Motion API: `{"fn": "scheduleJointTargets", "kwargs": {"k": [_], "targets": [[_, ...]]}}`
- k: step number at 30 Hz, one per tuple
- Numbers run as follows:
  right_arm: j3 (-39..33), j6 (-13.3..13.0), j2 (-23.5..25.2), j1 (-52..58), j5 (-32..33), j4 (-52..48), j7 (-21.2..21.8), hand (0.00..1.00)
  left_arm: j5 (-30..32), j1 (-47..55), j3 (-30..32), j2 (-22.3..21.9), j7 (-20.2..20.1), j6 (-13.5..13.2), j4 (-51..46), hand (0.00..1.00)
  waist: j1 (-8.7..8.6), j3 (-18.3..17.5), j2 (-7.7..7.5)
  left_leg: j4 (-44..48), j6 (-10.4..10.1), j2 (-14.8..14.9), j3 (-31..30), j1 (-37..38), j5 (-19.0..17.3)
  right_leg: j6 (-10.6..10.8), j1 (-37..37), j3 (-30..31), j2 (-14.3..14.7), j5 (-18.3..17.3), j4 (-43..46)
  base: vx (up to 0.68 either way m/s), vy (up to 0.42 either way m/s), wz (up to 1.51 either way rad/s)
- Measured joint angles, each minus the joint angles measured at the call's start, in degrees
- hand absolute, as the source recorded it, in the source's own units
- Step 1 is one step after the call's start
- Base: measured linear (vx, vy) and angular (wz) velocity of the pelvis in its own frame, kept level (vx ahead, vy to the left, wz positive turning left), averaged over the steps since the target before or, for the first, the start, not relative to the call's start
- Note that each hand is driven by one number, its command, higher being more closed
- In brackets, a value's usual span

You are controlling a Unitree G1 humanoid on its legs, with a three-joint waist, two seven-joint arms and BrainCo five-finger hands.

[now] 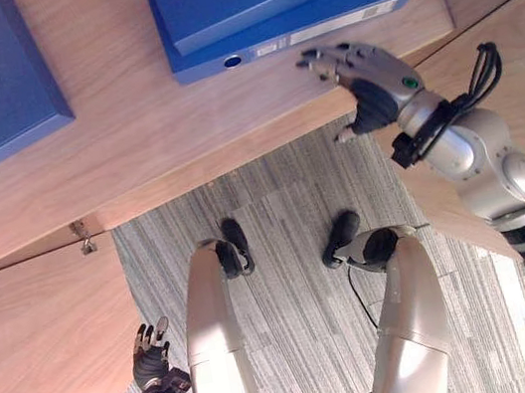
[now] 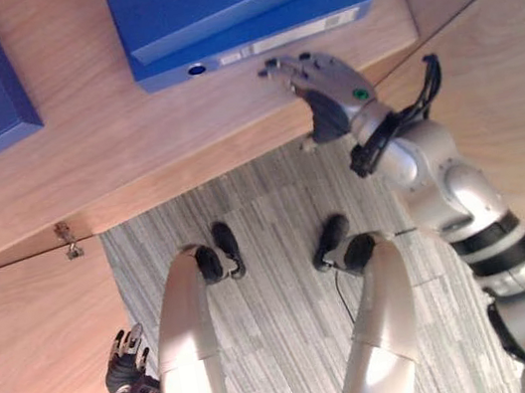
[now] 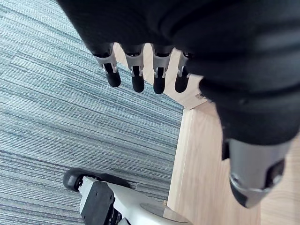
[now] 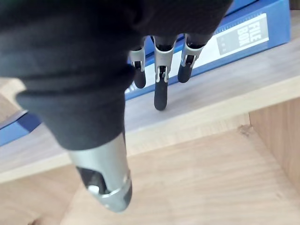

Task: Walk over to the cabinet, pick up the folder, carry it to the office cabinet, place the folder inside the office cabinet, then close the office cabinet door

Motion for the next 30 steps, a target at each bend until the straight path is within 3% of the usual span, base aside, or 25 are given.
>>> {"fn": "scheduleJointTargets", "kwargs": {"k": [9, 21, 26, 30], "targets": [[0.26, -1.13, 0.10, 0.52, -2.57, 1.13, -0.02, 0.00, 0.06, -1.40, 0.70, 0.50, 0.04, 0.18, 4.66, 0.00, 0.53, -0.24, -0.45, -0.19, -0.14, 0.30, 0.19, 0.24, -0.10, -0.33, 0.23, -0.01, 0.42, 0.27, -0.73, 0.00, 0.015, -0.02], [-0.84, 0.82, 7.26, -0.19, -4.45, 1.62, -0.64, 0.00, 0.11, -2.41, 0.76, 1.26, 0.35, 0.32, 7.94, 0.00, 0.20, -0.27, -0.50, -2.00, -0.54, 0.60, 0.35, 0.67, 0.34, -0.28, 0.39, -0.29, 1.42, 1.00, -2.60, 0.00, 0.013, -0.02], [-4.90, 3.56, 13.65, -4.11, 6.47, 5.58, -2.46, 0.00, 0.10, -3.02, 1.16, 0.87, 0.68, 0.30, 7.36, 0.00, 0.58, -0.25, -0.46, -2.11, -0.66, 0.44, -0.01, 0.27, 0.49, -0.29, 0.33, -0.67, 1.26, 0.99, -2.64, 0.00, 0.013, 0.02], [-5.27, 6.39, 15.26, -13.01, 11.74, 12.05, -5.45, 0.00, 0.09, -3.03, 1.89, -0.19, 0.72, 0.11, 3.66, 0.00, 0.82, -0.17, -0.38, -1.62, -0.57, 0.16, -0.20, -0.79, 0.56, -0.29, -0.50, -0.77, 0.79, 0.98, -2.10, 0.00, 0.034, 0.06]]}}
